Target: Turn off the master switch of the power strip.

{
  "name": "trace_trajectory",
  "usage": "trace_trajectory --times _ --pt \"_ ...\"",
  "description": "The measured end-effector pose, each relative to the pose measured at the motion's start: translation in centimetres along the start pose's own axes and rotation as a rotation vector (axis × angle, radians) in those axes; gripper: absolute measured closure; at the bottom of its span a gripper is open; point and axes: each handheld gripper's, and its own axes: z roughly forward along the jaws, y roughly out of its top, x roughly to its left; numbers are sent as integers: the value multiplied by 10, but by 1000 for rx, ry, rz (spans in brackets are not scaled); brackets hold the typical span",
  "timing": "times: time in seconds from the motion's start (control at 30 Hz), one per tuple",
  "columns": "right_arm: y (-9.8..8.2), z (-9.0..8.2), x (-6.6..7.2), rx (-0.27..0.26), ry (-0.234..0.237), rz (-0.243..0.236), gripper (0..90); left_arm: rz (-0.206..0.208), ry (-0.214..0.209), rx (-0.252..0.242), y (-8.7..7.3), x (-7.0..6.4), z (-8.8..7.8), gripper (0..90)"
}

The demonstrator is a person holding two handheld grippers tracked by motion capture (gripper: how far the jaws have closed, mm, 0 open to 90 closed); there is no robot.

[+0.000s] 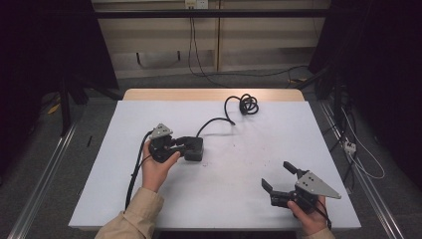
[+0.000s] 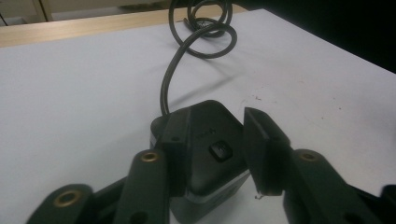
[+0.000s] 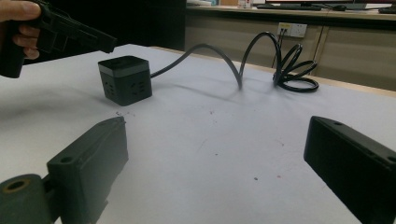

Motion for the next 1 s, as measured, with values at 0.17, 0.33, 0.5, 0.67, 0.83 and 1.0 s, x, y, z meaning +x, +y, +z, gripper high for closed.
trace_trajectory --times 0.17,0.33,0.5,0.67,0.83,1.0 --pt "0 0 0 -1 -3 2 57 -9 -14 -10 -1 1 -10 502" --pt "0 -1 0 -3 -3 5 57 -18 -1 -11 -3 2 -17 387" --pt "0 -1 0 -4 -4 5 57 -13 -1 8 -8 2 -24 268" --pt "0 -1 -1 -3 -4 5 57 -5 -4 0 -12 2 -34 186" --pt "0 -1 -1 -4 -4 5 57 -3 -9 -7 -20 4 -43 139" --pt "0 -1 -1 -4 -3 5 57 8 -8 -1 -27 6 -51 106"
